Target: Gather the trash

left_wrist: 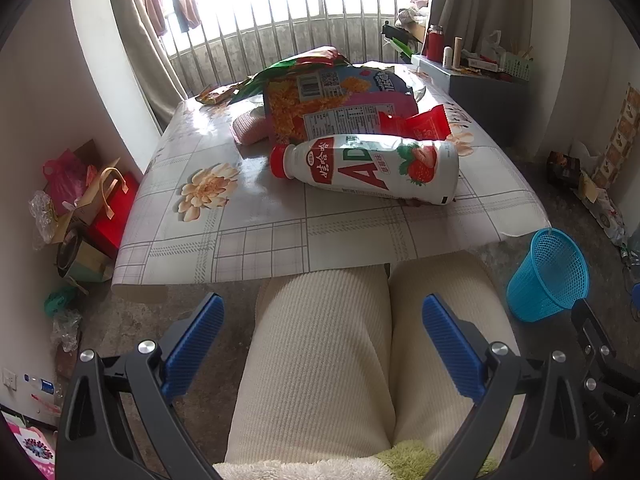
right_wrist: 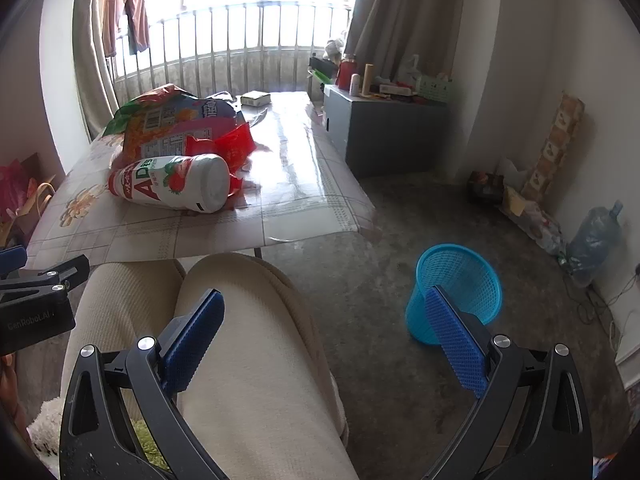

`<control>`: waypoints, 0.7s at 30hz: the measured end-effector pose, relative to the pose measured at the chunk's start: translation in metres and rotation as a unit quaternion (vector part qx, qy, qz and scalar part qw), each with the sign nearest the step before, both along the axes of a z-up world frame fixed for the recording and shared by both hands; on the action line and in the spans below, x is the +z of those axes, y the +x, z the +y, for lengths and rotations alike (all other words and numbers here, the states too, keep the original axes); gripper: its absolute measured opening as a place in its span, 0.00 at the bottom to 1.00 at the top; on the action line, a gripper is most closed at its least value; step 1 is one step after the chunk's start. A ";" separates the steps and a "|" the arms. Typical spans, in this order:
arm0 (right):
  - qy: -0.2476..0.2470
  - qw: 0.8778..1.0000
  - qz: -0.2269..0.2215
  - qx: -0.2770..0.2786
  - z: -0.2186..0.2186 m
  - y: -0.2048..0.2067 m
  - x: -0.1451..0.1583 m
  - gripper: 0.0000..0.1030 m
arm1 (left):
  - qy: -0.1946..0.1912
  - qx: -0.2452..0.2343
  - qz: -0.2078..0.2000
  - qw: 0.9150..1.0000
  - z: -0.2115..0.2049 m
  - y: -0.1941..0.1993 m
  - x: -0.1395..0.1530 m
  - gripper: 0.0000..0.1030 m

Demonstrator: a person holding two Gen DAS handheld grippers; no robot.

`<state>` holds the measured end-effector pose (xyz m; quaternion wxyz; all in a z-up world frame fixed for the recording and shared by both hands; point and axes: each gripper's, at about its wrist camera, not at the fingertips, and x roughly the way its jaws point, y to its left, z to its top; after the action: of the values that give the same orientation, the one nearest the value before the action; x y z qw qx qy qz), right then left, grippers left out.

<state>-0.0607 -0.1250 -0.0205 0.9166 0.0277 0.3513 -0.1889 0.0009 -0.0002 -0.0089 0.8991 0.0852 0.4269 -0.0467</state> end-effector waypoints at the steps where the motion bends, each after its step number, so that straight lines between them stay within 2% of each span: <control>1: 0.000 1.000 0.000 0.000 0.000 0.000 0.000 0.92 | 0.000 0.000 0.001 1.000 0.000 0.000 0.000 0.94; 21: -0.006 1.000 -0.002 0.002 -0.001 0.001 0.002 0.92 | -0.002 0.007 0.005 1.000 0.003 0.003 0.003 0.94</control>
<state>-0.0593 -0.1258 -0.0185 0.9176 0.0218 0.3487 -0.1895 0.0042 0.0030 -0.0062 0.8974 0.0799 0.4319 -0.0412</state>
